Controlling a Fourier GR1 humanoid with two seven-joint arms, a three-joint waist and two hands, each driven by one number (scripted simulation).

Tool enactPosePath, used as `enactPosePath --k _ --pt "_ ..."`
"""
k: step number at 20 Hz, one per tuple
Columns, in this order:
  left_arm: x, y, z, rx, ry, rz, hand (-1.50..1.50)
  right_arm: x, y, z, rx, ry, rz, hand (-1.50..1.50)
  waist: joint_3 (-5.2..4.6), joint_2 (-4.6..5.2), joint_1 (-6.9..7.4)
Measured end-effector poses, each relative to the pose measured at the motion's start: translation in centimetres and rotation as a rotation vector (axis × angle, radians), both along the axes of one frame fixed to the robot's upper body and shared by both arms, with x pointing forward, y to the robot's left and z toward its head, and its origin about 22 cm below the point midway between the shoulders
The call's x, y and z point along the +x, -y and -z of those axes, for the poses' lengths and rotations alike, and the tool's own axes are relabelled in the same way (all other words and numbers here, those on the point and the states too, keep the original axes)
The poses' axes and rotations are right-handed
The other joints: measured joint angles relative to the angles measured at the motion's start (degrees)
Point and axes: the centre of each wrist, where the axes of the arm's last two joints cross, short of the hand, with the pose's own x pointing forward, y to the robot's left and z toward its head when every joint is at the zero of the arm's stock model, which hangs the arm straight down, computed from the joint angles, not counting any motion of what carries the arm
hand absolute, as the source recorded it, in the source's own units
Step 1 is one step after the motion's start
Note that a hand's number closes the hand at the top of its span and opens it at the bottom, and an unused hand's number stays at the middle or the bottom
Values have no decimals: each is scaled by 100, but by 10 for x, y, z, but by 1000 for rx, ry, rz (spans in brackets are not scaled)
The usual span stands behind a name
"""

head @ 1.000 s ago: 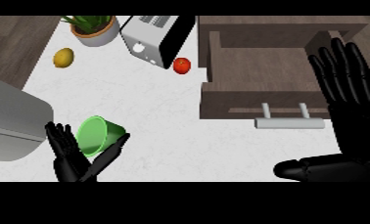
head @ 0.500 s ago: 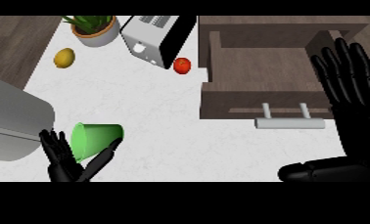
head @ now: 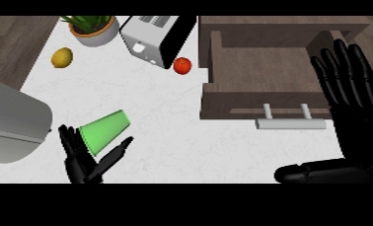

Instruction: Pick up the cup, place it into the drawer and close the drawer

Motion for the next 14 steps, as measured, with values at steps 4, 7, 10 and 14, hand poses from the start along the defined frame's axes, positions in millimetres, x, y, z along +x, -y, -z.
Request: enactPosePath --k 4,7,10,14 --pt "4 2 4 -29 22 6 -150 2 2 3 -1 4 -4 -150 -3 0 1" --pt "2 -3 7 -43 32 7 -150 0 2 2 5 0 -8 -150 -4 0 1" --pt "11 0 12 -73 48 13 -150 3 6 2 4 1 -10 -150 -6 3 -5" --pt "14 -5 16 -107 84 43 -150 0 7 3 2 1 -12 -150 -6 4 -9"
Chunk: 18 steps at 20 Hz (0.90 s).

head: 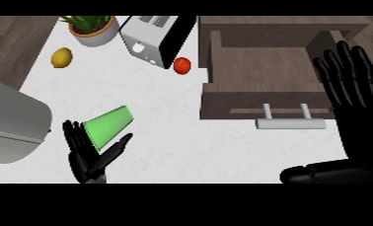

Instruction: Pick up the cup, place it into the drawer and close the drawer

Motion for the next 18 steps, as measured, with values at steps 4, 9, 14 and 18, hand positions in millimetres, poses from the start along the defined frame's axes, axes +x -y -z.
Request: enactPosePath --k 4,9,14,18 --pt "8 6 3 -40 42 48 -150 6 3 -3 2 -6 2 -150 -1 1 -2" --pt "11 9 3 -71 97 98 150 6 -3 -10 -1 -5 7 -150 0 -1 7" --pt "11 7 8 -48 125 112 150 4 1 -7 -6 -7 7 -150 2 -2 -6" --pt "15 6 6 -13 144 93 150 3 4 -4 -4 -6 6 -150 2 -1 -6"
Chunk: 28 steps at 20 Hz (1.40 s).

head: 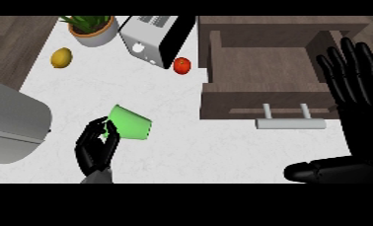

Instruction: Pick up the cup, place it into the drawer and close the drawer

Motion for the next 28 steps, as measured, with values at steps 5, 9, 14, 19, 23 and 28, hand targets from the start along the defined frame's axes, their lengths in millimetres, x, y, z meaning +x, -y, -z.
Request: enactPosePath --k 5,9,14,19,23,28 --pt "15 -19 -13 66 34 160 150 -1 -3 -2 2 8 -4 -150 -2 2 -9" --pt "28 -36 -27 91 79 345 150 -3 0 -3 1 8 -3 -150 -2 1 -22" --pt "44 -40 -48 98 162 467 150 -9 2 -1 1 3 4 -150 -1 -8 2" --pt "60 -24 -86 126 228 595 150 -11 3 -1 -2 -11 6 -150 4 -21 40" --pt "70 -2 -124 130 265 671 150 -7 4 0 2 -17 15 -150 4 -22 55" --pt "92 25 -172 130 287 719 150 -3 4 1 1 -23 4 -150 4 -12 27"
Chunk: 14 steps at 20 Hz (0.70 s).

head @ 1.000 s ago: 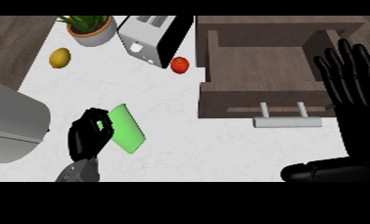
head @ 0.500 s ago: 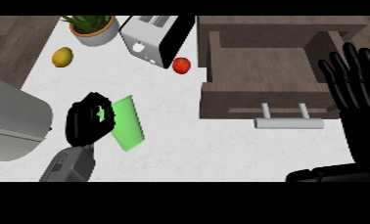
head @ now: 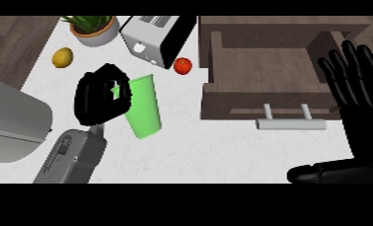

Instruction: Pick up the cup, place it into the drawer and close the drawer

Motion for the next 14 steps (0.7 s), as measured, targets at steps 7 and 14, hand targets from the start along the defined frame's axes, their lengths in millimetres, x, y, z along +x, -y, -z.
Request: enactPosePath --k 7,14 --pt "21 34 -62 15 24 22 150 4 4 2 -8 11 10 -150 -1 6 -19" --pt "39 69 -113 59 42 27 150 2 5 4 -13 13 18 -150 -1 8 -40"
